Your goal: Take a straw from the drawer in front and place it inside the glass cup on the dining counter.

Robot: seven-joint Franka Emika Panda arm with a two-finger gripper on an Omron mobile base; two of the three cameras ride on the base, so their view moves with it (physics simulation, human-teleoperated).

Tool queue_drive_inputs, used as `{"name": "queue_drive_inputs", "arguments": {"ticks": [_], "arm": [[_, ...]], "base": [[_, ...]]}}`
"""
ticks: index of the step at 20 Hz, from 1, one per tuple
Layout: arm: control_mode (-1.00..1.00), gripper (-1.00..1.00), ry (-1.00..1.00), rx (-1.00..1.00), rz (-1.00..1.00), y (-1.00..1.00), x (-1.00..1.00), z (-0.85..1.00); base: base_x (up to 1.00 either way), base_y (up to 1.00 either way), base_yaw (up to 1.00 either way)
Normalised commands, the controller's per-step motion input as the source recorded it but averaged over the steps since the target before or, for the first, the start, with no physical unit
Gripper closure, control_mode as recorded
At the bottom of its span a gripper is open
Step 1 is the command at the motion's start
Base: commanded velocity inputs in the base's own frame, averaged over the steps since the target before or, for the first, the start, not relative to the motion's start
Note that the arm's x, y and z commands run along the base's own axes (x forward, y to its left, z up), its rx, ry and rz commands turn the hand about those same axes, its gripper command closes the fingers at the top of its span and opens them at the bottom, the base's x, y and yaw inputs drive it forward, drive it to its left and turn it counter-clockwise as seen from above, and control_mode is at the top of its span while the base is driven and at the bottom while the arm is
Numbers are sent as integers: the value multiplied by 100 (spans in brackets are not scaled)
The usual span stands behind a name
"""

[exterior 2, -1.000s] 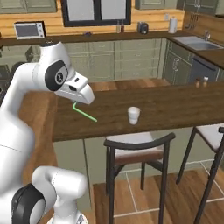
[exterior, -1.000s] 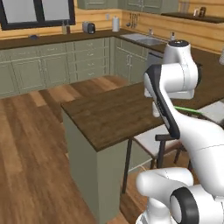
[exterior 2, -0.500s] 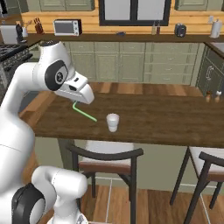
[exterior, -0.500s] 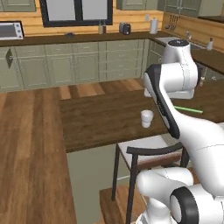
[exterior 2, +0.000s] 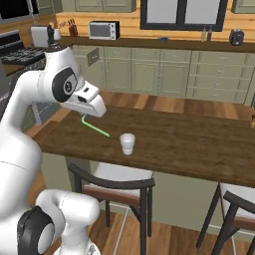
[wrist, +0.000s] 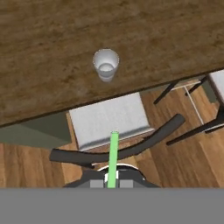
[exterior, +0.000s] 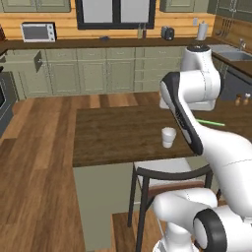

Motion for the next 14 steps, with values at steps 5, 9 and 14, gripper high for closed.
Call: {"name": "queue_drive_inputs", "arguments": {"ticks": [5, 9, 14], "arm": [[-100, 100, 2, 34, 17, -13, 22, 33], [-100, 100, 0, 59, 13, -38, 0, 25], [-100, 100, 0, 64, 12, -35, 1, 5]], "base": [[0, 0, 0], [0, 0, 0], [0, 0, 0]]}}
